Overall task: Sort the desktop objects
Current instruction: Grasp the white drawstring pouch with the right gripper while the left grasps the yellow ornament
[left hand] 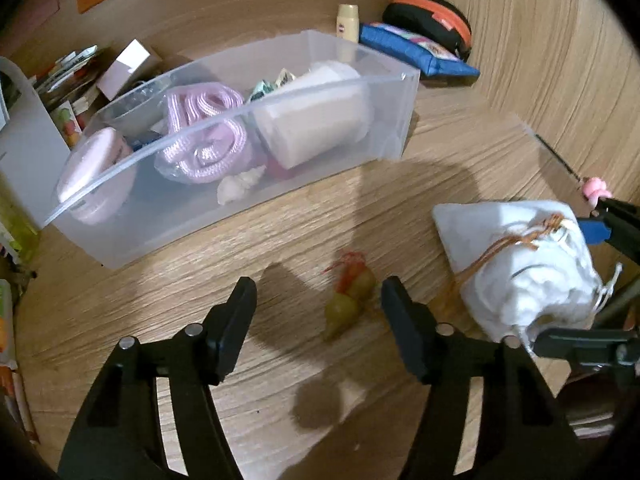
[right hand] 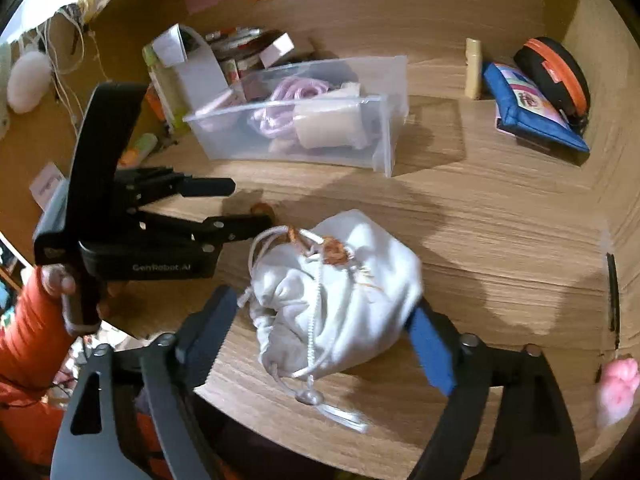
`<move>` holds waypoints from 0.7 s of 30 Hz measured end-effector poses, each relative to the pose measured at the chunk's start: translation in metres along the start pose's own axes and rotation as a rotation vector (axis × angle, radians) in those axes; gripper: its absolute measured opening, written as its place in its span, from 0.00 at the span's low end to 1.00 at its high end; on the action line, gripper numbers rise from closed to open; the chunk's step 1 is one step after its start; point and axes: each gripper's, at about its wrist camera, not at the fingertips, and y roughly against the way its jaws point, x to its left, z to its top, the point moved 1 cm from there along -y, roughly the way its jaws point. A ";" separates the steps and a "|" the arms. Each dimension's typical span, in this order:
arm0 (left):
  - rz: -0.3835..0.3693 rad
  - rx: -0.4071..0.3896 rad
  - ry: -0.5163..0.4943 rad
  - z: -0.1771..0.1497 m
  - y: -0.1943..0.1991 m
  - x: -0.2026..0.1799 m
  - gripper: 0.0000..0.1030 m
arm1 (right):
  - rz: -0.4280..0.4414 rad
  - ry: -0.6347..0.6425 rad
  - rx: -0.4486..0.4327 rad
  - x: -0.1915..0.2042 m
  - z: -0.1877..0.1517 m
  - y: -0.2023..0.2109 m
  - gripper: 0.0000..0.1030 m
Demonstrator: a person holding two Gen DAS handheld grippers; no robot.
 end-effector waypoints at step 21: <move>-0.031 -0.061 0.098 -0.003 0.012 0.014 0.18 | 0.016 -0.021 -0.038 -0.006 0.017 -0.021 0.30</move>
